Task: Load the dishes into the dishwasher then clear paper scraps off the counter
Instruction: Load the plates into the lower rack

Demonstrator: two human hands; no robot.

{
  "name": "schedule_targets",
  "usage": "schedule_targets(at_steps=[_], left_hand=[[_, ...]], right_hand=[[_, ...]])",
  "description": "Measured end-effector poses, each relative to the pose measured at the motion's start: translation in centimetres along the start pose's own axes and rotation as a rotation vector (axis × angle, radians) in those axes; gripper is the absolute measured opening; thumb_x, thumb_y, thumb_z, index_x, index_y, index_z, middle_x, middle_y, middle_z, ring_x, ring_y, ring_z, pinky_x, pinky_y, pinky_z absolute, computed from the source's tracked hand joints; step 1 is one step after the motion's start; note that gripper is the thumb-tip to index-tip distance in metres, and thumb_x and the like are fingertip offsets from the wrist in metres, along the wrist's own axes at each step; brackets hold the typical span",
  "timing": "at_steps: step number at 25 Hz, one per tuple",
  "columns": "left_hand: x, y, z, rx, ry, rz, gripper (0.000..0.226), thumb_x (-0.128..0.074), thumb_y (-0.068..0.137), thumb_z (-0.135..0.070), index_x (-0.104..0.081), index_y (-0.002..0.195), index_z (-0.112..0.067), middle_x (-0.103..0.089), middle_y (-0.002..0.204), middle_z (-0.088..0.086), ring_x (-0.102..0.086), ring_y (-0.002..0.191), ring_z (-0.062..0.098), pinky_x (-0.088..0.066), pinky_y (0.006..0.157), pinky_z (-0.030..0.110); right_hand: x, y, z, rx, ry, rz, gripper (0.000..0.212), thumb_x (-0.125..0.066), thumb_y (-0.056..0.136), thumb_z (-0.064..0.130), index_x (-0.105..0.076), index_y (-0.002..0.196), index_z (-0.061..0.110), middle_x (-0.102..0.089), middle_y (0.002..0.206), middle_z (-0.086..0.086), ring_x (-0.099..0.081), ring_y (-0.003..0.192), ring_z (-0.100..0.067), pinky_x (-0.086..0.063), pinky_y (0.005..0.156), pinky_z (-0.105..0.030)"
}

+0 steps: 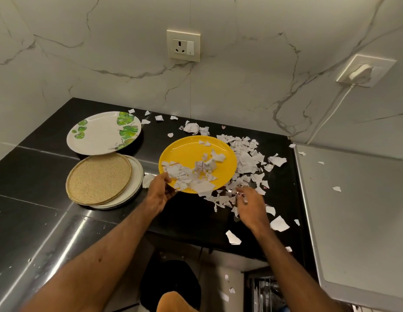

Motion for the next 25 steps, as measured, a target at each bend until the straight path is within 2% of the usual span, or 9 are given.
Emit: schedule_targets(at_steps=[2,5,8,10,13,15,19,22,25], left_hand=[[-1.7,-1.3,0.2,-0.003,0.027,0.054,0.026,-0.048,0.081,-0.004,-0.060,0.103,-0.005,-0.064,0.081,0.008,-0.061,0.065,0.020,-0.054,0.054,0.031],[-5.1,-3.2,0.9,-0.002,0.095,0.163,0.026,-0.046,0.085,-0.002,-0.061,0.106,-0.002,-0.068,0.087,0.012,-0.065,0.071,0.023,-0.056,0.053,0.030],[-7.8,-4.0,2.2,0.010,0.230,0.269,0.026,-0.048,0.094,-0.008,-0.060,0.116,0.000,-0.073,0.101,0.020,-0.071,0.083,0.028,-0.060,0.062,0.033],[-8.6,-4.2,1.8,-0.134,0.524,0.249,0.029,-0.051,0.104,-0.029,-0.059,0.118,-0.006,-0.069,0.116,0.021,-0.070,0.097,0.029,-0.061,0.079,0.040],[-10.4,-7.4,-2.2,-0.730,0.988,0.133,0.047,-0.048,0.104,-0.055,-0.053,0.131,-0.017,-0.050,0.141,0.007,-0.049,0.126,0.016,-0.043,0.109,0.040],[-14.7,-12.0,-2.4,-1.040,1.130,0.398,0.050,-0.044,0.106,-0.055,-0.045,0.148,-0.027,-0.034,0.160,-0.006,-0.032,0.143,0.008,-0.028,0.117,0.033],[-20.7,-17.0,4.4,-1.045,1.494,0.994,0.059,-0.030,0.108,-0.060,-0.011,0.162,-0.045,0.000,0.170,-0.021,0.003,0.155,-0.002,0.002,0.118,0.020],[-22.1,-16.4,7.9,-1.031,1.686,1.076,0.058,-0.019,0.106,-0.065,0.002,0.159,-0.054,0.005,0.171,-0.018,0.015,0.155,0.002,0.010,0.122,0.033],[-22.8,-14.0,8.3,-1.069,1.791,1.068,0.057,-0.014,0.106,-0.066,0.007,0.158,-0.055,0.013,0.170,-0.020,0.022,0.154,0.005,0.014,0.122,0.037]], right_hand=[[1.7,-1.2,-1.4,-0.208,0.462,-0.090,0.036,-0.050,0.108,0.049,-0.070,0.122,0.022,-0.074,0.116,-0.005,-0.071,0.106,-0.022,-0.054,0.084,-0.034],[0.3,-2.0,-0.7,-0.330,0.955,0.088,0.050,-0.044,0.105,0.062,-0.067,0.125,0.022,-0.079,0.109,-0.010,-0.077,0.092,-0.030,-0.060,0.078,-0.041],[1.3,-2.7,-1.4,-0.317,0.998,-0.076,0.043,-0.051,0.108,0.049,-0.062,0.132,0.015,-0.079,0.104,-0.014,-0.077,0.080,-0.031,-0.061,0.067,-0.042],[2.0,-3.6,-2.3,-0.312,1.023,-0.145,0.038,-0.048,0.110,0.044,-0.063,0.129,0.014,-0.079,0.099,-0.013,-0.074,0.074,-0.031,-0.061,0.066,-0.042],[3.0,-4.8,-3.8,-0.327,1.029,-0.196,0.034,-0.047,0.111,0.043,-0.064,0.126,0.017,-0.080,0.097,-0.007,-0.075,0.077,-0.029,-0.063,0.068,-0.041],[3.3,-5.2,-4.3,-0.335,0.985,-0.197,0.038,-0.047,0.110,0.047,-0.065,0.126,0.017,-0.079,0.101,-0.008,-0.077,0.081,-0.028,-0.063,0.069,-0.041],[3.4,-6.1,-2.8,-0.282,0.977,-0.155,0.040,-0.042,0.112,0.047,-0.068,0.126,0.019,-0.079,0.105,-0.010,-0.078,0.090,-0.026,-0.064,0.071,-0.039],[4.2,-6.9,-2.4,-0.241,0.999,-0.181,0.037,-0.042,0.112,0.043,-0.074,0.116,0.025,-0.078,0.105,-0.016,-0.076,0.100,-0.035,-0.063,0.084,-0.051],[5.5,-8.0,-3.7,-0.271,0.986,-0.270,0.033,-0.043,0.112,0.044,-0.070,0.120,0.026,-0.079,0.102,-0.010,-0.076,0.096,-0.036,-0.061,0.076,-0.050]])
Point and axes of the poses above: each hand's wrist, its own y-axis towards the middle knuckle, its own x-axis out of the back of the hand, z = x × y, the point moved 9 cm from there along y, towards the middle knuckle
